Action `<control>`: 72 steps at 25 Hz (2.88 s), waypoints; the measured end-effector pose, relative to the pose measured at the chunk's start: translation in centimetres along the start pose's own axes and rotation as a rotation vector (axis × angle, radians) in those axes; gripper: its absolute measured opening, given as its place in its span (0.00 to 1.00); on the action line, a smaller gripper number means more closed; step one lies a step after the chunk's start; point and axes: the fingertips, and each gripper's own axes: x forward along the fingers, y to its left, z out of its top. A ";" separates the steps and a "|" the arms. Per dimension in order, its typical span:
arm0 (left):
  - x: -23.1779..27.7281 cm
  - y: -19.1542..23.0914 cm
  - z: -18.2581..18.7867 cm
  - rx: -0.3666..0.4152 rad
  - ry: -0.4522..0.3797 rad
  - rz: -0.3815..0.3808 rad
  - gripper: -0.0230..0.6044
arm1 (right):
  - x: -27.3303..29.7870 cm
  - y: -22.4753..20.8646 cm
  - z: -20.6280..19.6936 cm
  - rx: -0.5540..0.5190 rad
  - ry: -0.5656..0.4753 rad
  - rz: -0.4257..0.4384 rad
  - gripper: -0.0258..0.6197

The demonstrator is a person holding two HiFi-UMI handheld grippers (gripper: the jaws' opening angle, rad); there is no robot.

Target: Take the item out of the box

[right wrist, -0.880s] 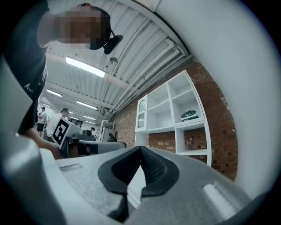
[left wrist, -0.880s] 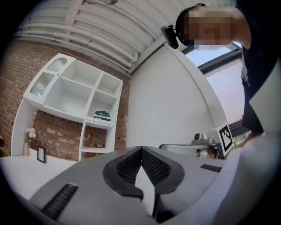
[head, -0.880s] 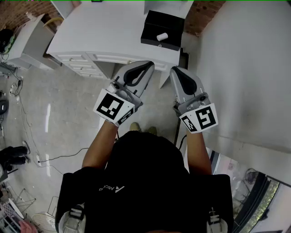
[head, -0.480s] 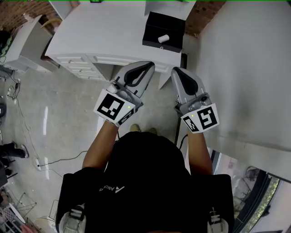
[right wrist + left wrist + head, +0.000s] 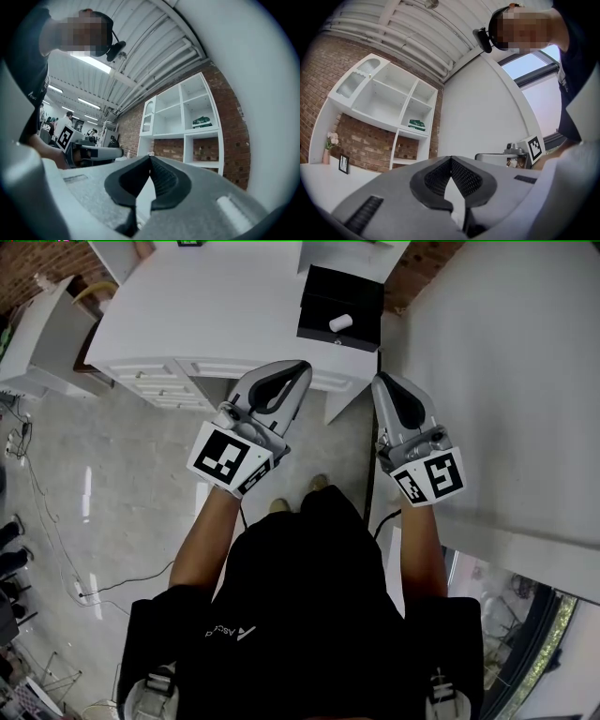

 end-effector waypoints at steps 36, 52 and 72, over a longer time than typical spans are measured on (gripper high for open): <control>21.7 20.0 -10.0 0.053 0.118 0.167 0.03 | 18.7 -18.4 -25.7 -0.606 0.594 0.726 0.11; 19.2 21.9 -11.4 0.011 0.172 0.111 0.03 | 18.1 -16.7 -36.6 -0.926 0.998 1.042 0.33; 19.2 22.4 -13.3 -0.022 0.207 0.067 0.03 | 18.9 -16.9 -37.9 -0.867 0.982 0.922 0.30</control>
